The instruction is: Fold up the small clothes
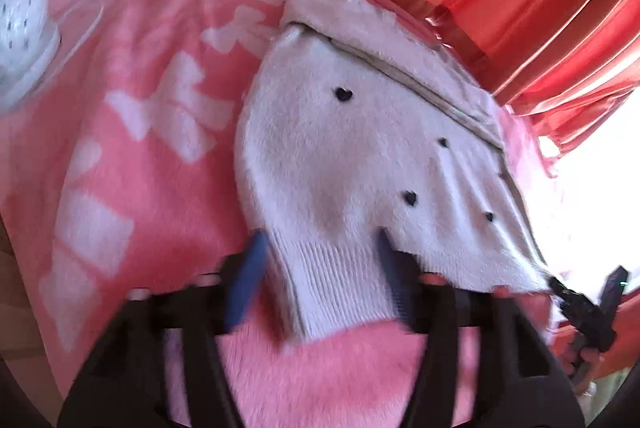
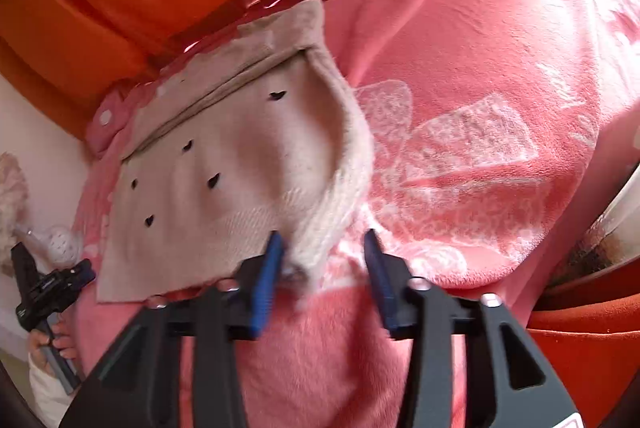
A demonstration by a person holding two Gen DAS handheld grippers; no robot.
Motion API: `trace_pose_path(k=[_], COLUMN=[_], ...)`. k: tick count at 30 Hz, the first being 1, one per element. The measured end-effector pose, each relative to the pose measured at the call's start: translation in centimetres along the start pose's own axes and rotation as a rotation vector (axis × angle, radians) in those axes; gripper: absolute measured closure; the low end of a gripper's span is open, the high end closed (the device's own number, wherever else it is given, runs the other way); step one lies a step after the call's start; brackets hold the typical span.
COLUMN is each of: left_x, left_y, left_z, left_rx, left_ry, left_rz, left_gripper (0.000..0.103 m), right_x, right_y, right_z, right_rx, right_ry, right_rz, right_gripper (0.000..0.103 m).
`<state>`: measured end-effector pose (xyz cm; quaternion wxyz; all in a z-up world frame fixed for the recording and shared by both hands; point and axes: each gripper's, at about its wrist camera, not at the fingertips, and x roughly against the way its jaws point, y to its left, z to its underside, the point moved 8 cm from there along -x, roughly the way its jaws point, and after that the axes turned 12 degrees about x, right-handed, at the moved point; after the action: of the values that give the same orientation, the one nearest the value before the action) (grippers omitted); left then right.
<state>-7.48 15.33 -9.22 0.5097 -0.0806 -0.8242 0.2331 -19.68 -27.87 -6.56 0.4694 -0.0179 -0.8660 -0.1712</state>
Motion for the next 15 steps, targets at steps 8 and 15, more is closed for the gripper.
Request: trace_pose_path(k=[8, 15], left_x=[-4.5, -3.0], left_y=[1.1, -0.1], left_z=[-0.6, 0.7], left_rx=[-0.042, -0.065], left_ry=[0.046, 0.107], left_rz=[-0.179, -0.067], left_gripper=[0.021, 0.094], right_x=[-1.9, -0.2], right_y=[0.9, 2.6], right_z=[-0.3, -1.5], right_rx=[0.041, 0.087], right_ry=[-0.004, -0.075], right_rz=[0.043, 0.004], right_gripper=[0.061, 0.097])
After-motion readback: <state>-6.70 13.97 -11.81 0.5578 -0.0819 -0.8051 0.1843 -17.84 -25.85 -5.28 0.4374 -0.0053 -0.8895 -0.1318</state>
